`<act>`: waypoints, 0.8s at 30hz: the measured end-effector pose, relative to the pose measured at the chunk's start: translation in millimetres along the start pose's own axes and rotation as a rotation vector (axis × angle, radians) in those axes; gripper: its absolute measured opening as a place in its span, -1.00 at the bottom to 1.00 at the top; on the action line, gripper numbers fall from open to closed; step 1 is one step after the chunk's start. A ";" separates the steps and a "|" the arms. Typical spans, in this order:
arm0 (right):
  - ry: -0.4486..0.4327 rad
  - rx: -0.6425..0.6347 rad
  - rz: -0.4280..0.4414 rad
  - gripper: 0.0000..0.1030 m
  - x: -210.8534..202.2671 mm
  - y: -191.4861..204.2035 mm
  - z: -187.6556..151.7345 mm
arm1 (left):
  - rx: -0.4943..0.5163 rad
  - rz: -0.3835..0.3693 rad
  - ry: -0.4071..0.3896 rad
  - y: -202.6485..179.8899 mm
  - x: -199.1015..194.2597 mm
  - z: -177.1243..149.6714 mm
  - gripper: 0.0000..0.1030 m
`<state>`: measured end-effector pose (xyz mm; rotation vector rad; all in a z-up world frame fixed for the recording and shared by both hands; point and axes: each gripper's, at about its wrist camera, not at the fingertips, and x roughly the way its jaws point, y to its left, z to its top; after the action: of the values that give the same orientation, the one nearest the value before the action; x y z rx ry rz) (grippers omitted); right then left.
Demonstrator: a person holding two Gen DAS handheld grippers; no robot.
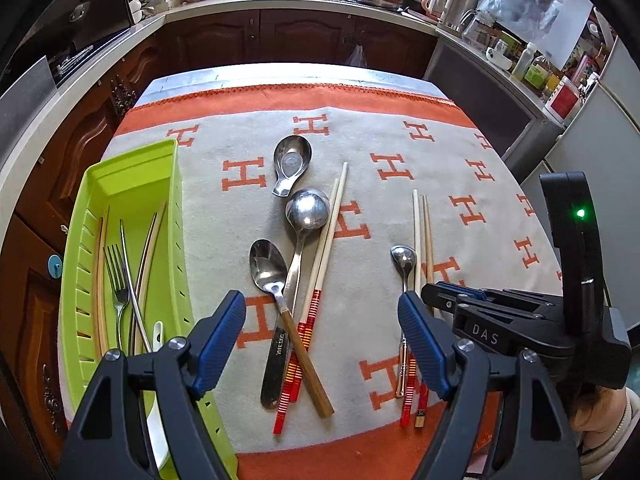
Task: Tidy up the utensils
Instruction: 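Move both grippers back over the remaining utensils, then grasp a wooden chopstick with the right gripper while the left gripper grasps a red-banded chopstick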
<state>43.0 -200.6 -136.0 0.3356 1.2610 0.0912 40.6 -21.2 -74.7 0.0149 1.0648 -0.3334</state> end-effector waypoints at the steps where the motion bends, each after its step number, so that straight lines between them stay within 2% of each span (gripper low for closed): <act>1: -0.004 -0.013 -0.020 -0.80 0.6 3.3 0.1 | 0.000 -0.003 -0.002 -0.3 -0.6 -0.3 0.49; 7: -0.041 -0.084 -0.117 -0.82 2.1 17.5 -1.5 | 0.011 -0.034 -0.016 -4.0 -4.4 0.2 0.49; 12: -0.073 -0.109 -0.159 -0.84 0.0 9.2 1.2 | 0.065 -0.113 0.000 -18.8 0.6 3.2 0.49; 15: -0.084 -0.090 -0.119 -0.88 -3.0 -4.8 2.4 | 0.118 -0.172 0.017 -34.9 9.2 4.4 0.49; 17: -0.086 -0.054 -0.076 -0.88 -5.4 -17.5 2.5 | 0.144 -0.202 0.026 -45.5 15.9 4.9 0.28; 19: -0.089 -0.012 -0.054 -0.88 -8.9 -30.6 3.0 | 0.167 -0.222 0.052 -54.2 24.8 5.5 -0.17; 21: -0.093 0.021 -0.040 -0.88 -12.5 -42.3 2.5 | 0.172 -0.231 0.080 -60.7 34.2 5.7 -0.37; 24: -0.102 0.054 -0.026 -0.88 -17.9 -56.4 -0.7 | 0.157 -0.249 0.097 -63.8 44.5 6.9 -0.44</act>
<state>30.3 -258.4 -136.5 0.3661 1.1674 0.0180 48.5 -94.6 -100.2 0.0397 1.1365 -0.6467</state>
